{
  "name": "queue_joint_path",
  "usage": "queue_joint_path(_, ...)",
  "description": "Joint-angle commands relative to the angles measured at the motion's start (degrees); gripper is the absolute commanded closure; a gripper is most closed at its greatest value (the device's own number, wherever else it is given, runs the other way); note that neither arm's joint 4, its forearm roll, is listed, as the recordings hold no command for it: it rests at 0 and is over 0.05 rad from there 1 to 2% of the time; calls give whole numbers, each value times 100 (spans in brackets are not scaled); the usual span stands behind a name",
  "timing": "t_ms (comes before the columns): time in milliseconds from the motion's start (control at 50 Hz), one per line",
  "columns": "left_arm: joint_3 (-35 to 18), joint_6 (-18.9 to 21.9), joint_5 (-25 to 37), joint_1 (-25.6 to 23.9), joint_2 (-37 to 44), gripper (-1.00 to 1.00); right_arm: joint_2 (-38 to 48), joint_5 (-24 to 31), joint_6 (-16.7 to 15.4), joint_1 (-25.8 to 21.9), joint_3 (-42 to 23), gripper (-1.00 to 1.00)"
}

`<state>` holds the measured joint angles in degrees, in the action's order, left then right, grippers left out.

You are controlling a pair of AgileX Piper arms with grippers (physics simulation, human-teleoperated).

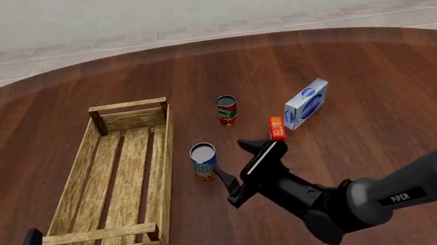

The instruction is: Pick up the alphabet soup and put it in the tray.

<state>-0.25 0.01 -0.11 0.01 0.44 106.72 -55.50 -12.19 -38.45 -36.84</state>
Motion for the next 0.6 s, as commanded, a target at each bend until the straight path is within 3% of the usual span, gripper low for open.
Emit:
queue_joint_path(20,0,0,0,-1,1,-100,171,-25,-48,-26,-97,-100)
queue_joint_path(600,0,0,0,0,0,-100,476,15,-114,-38,-349,-100)
